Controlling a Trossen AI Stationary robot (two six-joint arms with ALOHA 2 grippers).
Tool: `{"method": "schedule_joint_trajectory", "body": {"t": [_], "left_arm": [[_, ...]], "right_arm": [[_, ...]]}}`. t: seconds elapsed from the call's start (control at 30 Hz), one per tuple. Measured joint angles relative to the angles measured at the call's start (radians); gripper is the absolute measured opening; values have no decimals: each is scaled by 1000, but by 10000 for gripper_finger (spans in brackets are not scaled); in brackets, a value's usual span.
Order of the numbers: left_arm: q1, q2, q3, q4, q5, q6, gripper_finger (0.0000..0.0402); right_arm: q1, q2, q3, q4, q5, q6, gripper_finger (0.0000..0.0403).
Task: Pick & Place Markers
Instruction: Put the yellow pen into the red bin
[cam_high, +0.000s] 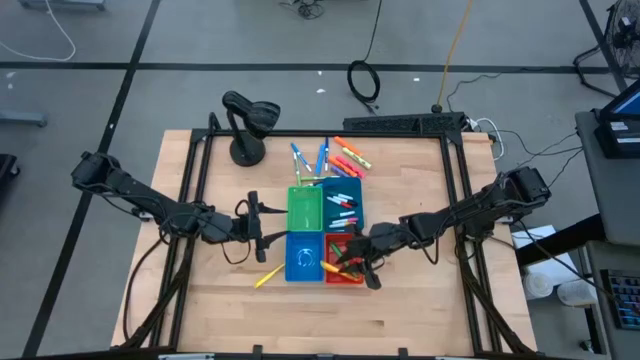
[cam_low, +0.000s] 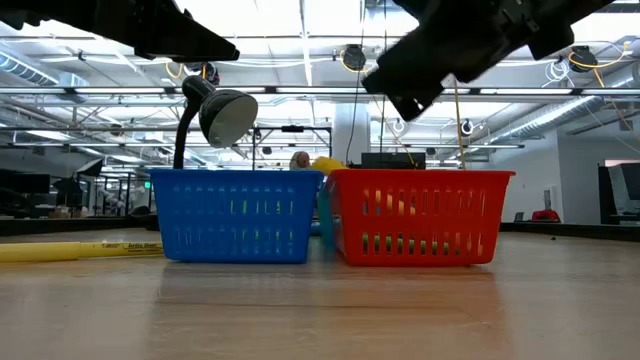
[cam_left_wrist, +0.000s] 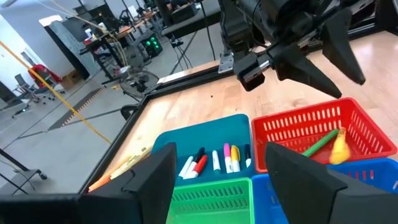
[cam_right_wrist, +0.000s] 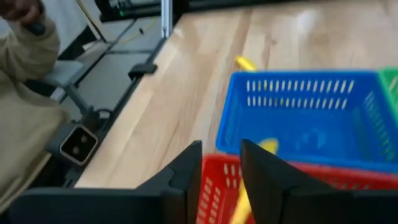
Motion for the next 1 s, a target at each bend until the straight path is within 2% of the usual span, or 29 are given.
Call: {"method": "schedule_joint_trajectory", "body": {"t": [0.17, 0.3, 0.53, 0.63, 0.8, 0.9, 1.0], "left_arm": [[0, 0, 0, -1, 0, -1, 246], [0, 0, 0, -4, 0, -1, 246], [0, 0, 0, -41, 3, -43, 246], [-2, 0, 0, -152, 50, -140, 246], [-41, 11, 0, -443, 244, -431, 246], [-105, 51, -1, -554, 273, -634, 246], [-195, 114, 1, -539, 280, -693, 246]], "right_arm": [[1, 0, 0, 82, -1, -102, 117], [9, 0, 0, 77, -2, -191, 118], [8, 0, 0, 70, 0, -221, 112], [8, 0, 0, 73, 0, -236, 112], [8, 0, 0, 72, 0, -255, 112], [7, 0, 0, 74, 0, -262, 111], [7, 0, 0, 80, 3, -275, 112]]}}
